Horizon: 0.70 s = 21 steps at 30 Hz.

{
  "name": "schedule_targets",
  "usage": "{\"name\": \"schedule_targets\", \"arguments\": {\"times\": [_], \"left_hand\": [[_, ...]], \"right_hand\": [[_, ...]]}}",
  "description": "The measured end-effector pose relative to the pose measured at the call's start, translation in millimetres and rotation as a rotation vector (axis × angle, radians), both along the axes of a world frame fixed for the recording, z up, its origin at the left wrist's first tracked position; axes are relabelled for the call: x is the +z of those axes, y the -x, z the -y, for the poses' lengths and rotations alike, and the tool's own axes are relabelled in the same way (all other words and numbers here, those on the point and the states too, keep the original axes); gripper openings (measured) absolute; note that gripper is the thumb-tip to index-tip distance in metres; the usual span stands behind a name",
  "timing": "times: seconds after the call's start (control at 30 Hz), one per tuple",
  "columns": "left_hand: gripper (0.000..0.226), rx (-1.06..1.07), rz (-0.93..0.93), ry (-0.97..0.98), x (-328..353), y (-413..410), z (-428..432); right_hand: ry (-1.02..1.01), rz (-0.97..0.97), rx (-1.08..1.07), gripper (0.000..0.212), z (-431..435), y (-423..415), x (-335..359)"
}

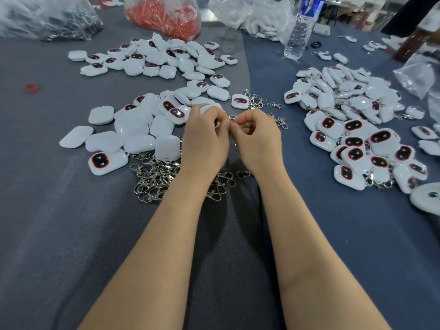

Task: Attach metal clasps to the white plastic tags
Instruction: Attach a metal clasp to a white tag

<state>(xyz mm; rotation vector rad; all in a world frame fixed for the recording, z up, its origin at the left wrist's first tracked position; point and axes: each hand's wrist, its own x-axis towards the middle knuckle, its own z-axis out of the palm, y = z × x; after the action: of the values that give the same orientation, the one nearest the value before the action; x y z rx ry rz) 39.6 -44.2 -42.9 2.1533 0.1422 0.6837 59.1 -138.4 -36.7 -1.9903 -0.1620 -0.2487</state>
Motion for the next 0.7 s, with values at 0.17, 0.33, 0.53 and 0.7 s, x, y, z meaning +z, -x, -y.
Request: {"name": "schedule_targets", "arguments": {"times": [0.17,0.33,0.53,0.7], "left_hand": [[0.007,0.008,-0.012,0.011,-0.9,-0.6,-2.2],[0.007,0.008,-0.013,0.040,-0.5,-0.1,-4.6],[0.008,-0.005,-0.009,0.065,0.9,0.3,-4.1],[0.025,-0.095,0.001,0.224,7.4,1.5,-4.5]], "right_hand": [[0.007,0.002,0.059,0.019,-0.1,0.7,-0.8],[0.013,0.092,0.094,0.019,-1.5,4.4,-2.1],[0.014,0.109,0.062,0.015,-0.6,4.2,-2.8],[-0.018,0.068,-0.017,0.014,3.1,0.6,-4.5]]}}
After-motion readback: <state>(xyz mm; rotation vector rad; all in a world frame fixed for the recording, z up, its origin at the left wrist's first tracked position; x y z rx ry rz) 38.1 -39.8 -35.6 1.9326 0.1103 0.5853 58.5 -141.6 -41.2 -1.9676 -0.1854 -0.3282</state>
